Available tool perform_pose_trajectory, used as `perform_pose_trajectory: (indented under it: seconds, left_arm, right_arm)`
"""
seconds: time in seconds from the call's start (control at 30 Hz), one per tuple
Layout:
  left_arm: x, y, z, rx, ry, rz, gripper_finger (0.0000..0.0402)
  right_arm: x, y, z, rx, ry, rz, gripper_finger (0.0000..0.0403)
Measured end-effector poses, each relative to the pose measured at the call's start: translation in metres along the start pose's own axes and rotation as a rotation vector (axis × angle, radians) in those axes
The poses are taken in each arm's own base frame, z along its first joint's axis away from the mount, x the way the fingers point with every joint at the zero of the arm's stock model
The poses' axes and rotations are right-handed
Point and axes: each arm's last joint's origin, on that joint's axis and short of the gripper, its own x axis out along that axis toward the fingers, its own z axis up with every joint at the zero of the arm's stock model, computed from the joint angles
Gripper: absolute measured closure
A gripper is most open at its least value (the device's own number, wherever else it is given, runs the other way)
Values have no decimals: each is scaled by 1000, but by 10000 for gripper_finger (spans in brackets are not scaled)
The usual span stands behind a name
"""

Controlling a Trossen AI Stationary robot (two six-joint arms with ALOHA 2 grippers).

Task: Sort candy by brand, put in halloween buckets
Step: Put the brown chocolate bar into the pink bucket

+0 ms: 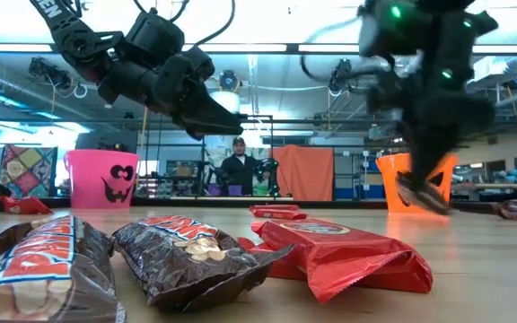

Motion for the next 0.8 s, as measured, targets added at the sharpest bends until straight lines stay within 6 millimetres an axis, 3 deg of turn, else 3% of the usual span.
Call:
perform_pose_trajectory:
  seconds: [0.17, 0.4, 0.57, 0.8]
  left_arm:
    - [1, -4, 0, 13, 1, -16, 234]
    - [12, -24, 0, 112, -57, -72, 223]
    - [26, -37, -7, 137, -84, -14, 182]
    - [36, -38, -12, 174, -129, 32, 109]
  right_arm:
    - [-13, 7, 27, -69, -207, 59, 372]
    - [-27, 7, 60, -52, -505, 129, 371]
    - [-34, 6, 72, -35, -626, 207, 370]
    - [-43, 4, 83, -28, -768, 237, 370]
